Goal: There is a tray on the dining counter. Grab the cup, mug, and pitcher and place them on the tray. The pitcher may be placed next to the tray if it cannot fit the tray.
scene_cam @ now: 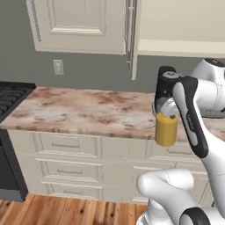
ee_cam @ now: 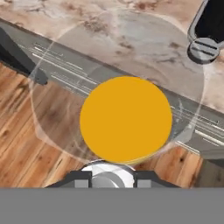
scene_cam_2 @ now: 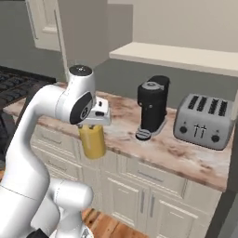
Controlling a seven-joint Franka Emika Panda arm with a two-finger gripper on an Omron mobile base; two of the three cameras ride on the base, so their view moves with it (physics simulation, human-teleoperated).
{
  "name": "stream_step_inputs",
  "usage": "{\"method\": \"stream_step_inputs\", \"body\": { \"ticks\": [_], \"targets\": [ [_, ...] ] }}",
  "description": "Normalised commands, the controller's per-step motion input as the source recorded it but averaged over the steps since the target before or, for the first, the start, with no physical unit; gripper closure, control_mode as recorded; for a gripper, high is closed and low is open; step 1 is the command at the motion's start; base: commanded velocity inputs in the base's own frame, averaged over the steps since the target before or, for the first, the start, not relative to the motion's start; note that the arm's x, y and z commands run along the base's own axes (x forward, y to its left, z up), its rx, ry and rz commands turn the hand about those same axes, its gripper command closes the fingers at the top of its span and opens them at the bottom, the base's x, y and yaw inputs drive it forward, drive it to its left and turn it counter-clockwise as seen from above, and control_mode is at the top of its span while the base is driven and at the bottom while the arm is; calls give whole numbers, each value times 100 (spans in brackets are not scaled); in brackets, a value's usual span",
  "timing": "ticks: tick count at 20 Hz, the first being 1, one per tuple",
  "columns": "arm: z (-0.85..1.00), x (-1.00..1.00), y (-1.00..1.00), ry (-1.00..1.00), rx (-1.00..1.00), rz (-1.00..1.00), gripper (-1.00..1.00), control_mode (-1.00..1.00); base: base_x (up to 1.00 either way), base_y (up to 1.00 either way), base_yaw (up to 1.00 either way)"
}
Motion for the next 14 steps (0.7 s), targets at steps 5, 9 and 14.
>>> {"method": "stream_step_inputs", "body": {
  "ticks": [5, 9, 14],
  "targets": [
    [0, 0, 0, 0, 0, 0, 100, 100, -1, 45, 68],
    [0, 0, 0, 0, 0, 0, 100, 100, 0, 43, 76],
    [0, 0, 0, 0, 0, 0, 100, 100, 0, 44, 79]
  ]
}}
